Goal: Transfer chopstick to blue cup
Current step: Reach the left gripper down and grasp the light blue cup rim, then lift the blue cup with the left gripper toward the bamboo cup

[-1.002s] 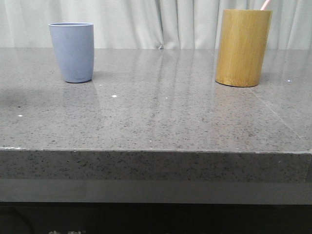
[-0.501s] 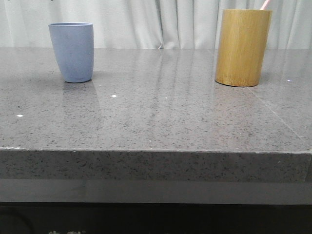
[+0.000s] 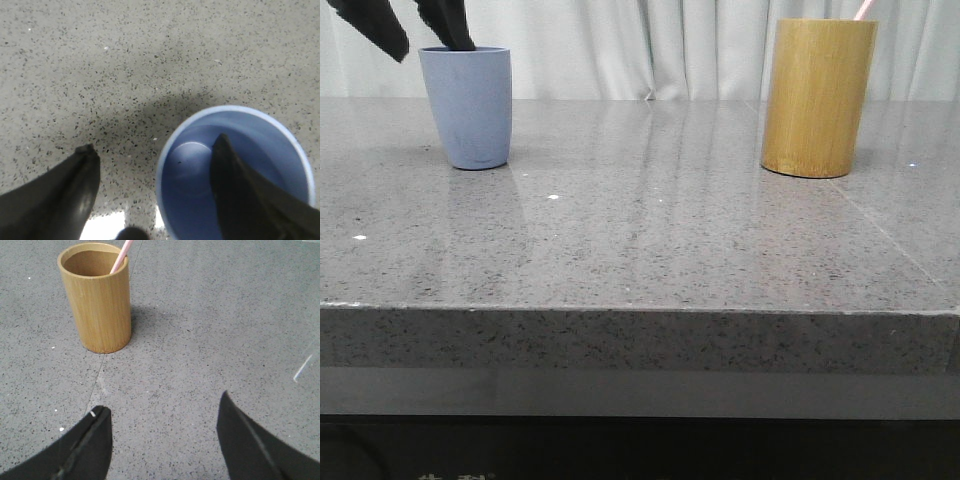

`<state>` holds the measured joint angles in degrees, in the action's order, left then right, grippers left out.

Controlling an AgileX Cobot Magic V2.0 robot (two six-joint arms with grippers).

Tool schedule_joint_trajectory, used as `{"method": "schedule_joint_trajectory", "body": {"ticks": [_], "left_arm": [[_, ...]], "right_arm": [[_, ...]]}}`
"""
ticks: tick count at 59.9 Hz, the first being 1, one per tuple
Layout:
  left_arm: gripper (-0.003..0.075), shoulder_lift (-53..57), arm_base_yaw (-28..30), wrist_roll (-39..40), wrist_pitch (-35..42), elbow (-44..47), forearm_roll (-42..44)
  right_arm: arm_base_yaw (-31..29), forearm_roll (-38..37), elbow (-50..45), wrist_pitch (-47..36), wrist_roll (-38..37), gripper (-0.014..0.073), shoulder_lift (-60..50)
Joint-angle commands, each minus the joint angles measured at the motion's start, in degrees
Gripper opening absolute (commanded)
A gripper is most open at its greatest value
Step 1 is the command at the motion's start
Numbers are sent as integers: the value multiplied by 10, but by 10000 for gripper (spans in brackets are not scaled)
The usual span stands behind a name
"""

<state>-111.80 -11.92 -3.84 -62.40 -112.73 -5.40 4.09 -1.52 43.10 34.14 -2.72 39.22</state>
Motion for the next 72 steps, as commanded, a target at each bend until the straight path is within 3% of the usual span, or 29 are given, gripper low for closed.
{"method": "schedule_joint_trajectory", "body": {"ticks": [1, 13, 32, 51, 72], "left_arm": [[398, 21, -4, 7, 17, -23, -10], [293, 9, -4, 7, 13, -23, -10], [-17, 6, -4, 7, -3, -25, -10], [-19, 6, -23, 7, -26, -87, -30], [-19, -28, -127, 5, -32, -193, -30]], "right_arm": [[0, -1, 18, -36, 5, 473, 1], [0, -1, 18, -36, 5, 473, 1], [0, -1, 18, -36, 5, 473, 1], [0, -1, 18, -36, 5, 473, 1], [0, -1, 18, -33, 5, 473, 1]]}}
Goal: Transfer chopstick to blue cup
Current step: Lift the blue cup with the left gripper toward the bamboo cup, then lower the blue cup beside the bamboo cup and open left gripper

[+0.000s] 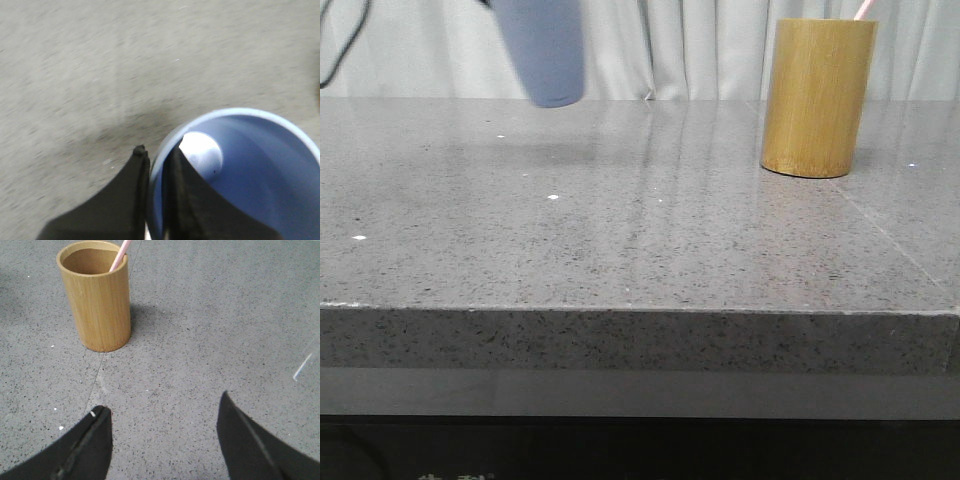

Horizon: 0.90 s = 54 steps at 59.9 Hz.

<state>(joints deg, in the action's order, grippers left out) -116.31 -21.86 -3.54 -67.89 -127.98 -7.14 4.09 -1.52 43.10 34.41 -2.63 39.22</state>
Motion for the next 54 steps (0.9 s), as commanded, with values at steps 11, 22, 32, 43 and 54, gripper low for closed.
{"method": "schedule_joint_trajectory", "body": {"ticks": [11, 22, 32, 43, 54], "left_arm": [[-19, -20, -73, 2, 22, -80, -7], [-19, -38, -95, 2, 22, -81, -6], [-19, -54, -98, 2, 10, -81, -3], [-19, -58, -98, 2, -2, -81, 1], [-18, -58, -98, -1, -18, -81, 14]], "right_arm": [[0, -1, 18, -21, 4, 473, 1], [0, -1, 18, -18, 4, 473, 1], [0, -1, 18, -18, 4, 473, 1], [0, -1, 18, -18, 4, 473, 1], [0, -1, 18, -18, 4, 473, 1]]}}
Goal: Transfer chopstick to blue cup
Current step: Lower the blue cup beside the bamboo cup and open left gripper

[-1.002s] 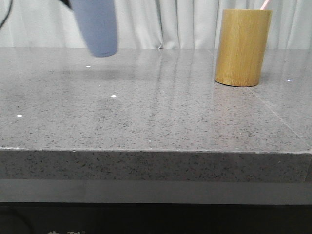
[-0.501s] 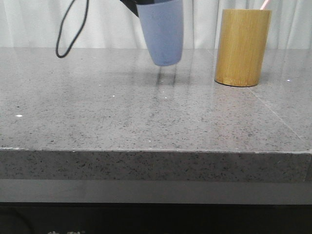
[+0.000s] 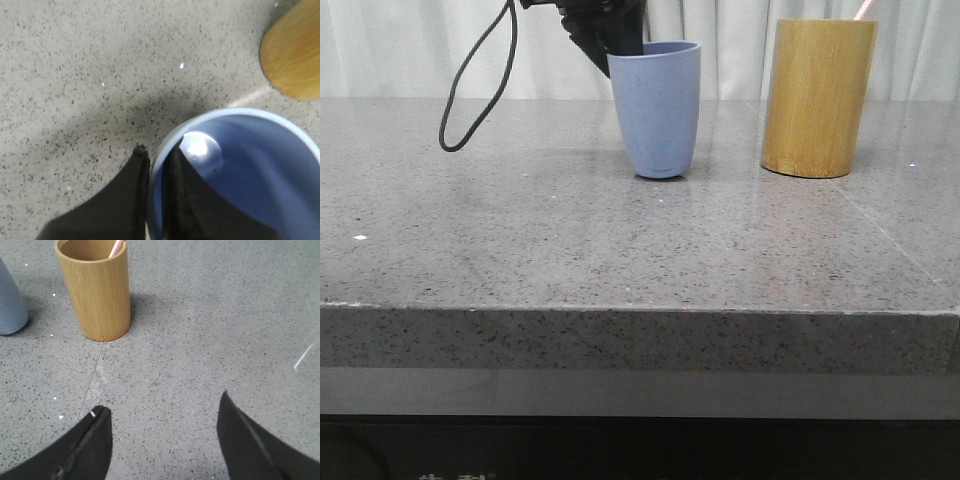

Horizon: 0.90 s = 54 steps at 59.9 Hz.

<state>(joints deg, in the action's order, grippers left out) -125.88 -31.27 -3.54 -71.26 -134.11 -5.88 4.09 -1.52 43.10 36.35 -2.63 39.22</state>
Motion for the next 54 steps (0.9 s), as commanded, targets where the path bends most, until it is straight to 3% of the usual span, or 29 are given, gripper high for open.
{"method": "schedule_joint_trajectory", "body": {"ticks": [1, 10, 29, 54], "left_arm": [[-18, 38, -4, -1, 14, -20, 2], [18, 38, -4, -1, 13, -20, 4], [349, 38, -4, -1, 25, -20, 4], [358, 55, -4, -1, 35, -29, 4]], "right_arm": [[0, -1, 18, -37, 4, 473, 1], [0, -1, 18, -37, 4, 473, 1], [0, -1, 18, -36, 4, 473, 1], [0, -1, 18, -37, 4, 473, 1]]}}
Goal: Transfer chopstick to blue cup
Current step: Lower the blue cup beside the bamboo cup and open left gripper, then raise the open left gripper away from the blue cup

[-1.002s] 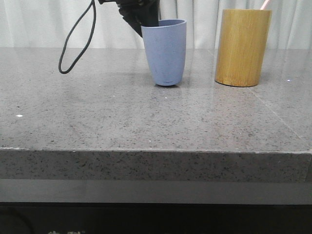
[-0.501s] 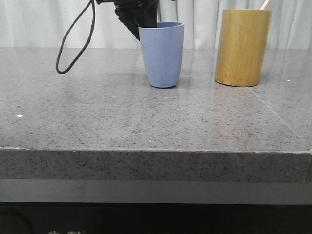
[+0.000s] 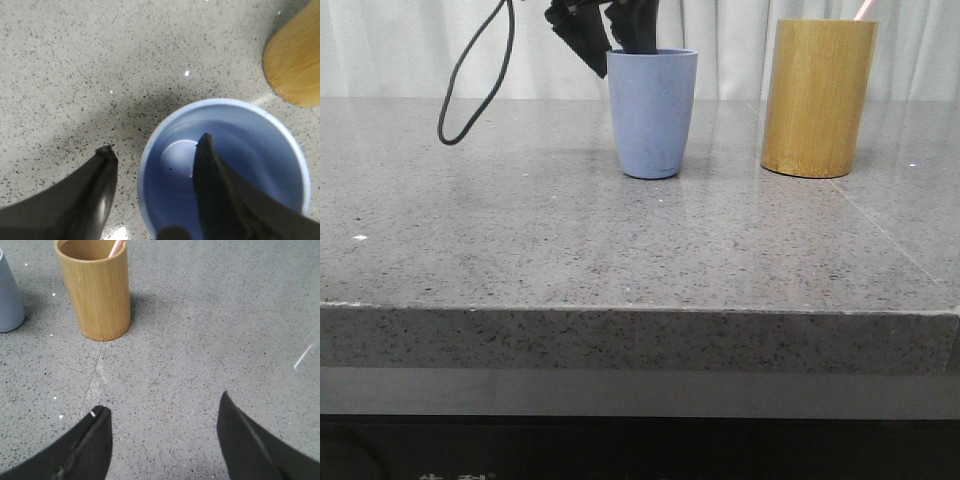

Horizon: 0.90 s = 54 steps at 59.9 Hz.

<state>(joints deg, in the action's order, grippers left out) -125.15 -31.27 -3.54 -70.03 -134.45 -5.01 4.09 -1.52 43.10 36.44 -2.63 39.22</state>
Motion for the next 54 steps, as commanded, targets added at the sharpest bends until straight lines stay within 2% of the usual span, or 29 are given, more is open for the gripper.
{"method": "schedule_joint_trajectory", "body": {"ticks": [1, 12, 29, 38, 46, 54], "left_arm": [[358, 47, -4, -1, 19, -30, -4], [358, 51, -4, 2, -1, -73, -9], [358, 111, 9, 2, -24, -59, -43], [358, 195, 20, -3, -18, 15, -71], [358, 278, 20, -47, -8, 110, -69], [358, 360, 20, -60, 98, 218, -76]], "right_arm": [[0, -1, 18, -38, 4, 473, 1], [0, -1, 18, -38, 4, 473, 1], [0, -1, 18, -41, 4, 473, 1], [0, -1, 18, -36, 4, 473, 1], [0, 0, 18, -38, 4, 473, 1], [0, 0, 18, -46, 3, 473, 1]]}}
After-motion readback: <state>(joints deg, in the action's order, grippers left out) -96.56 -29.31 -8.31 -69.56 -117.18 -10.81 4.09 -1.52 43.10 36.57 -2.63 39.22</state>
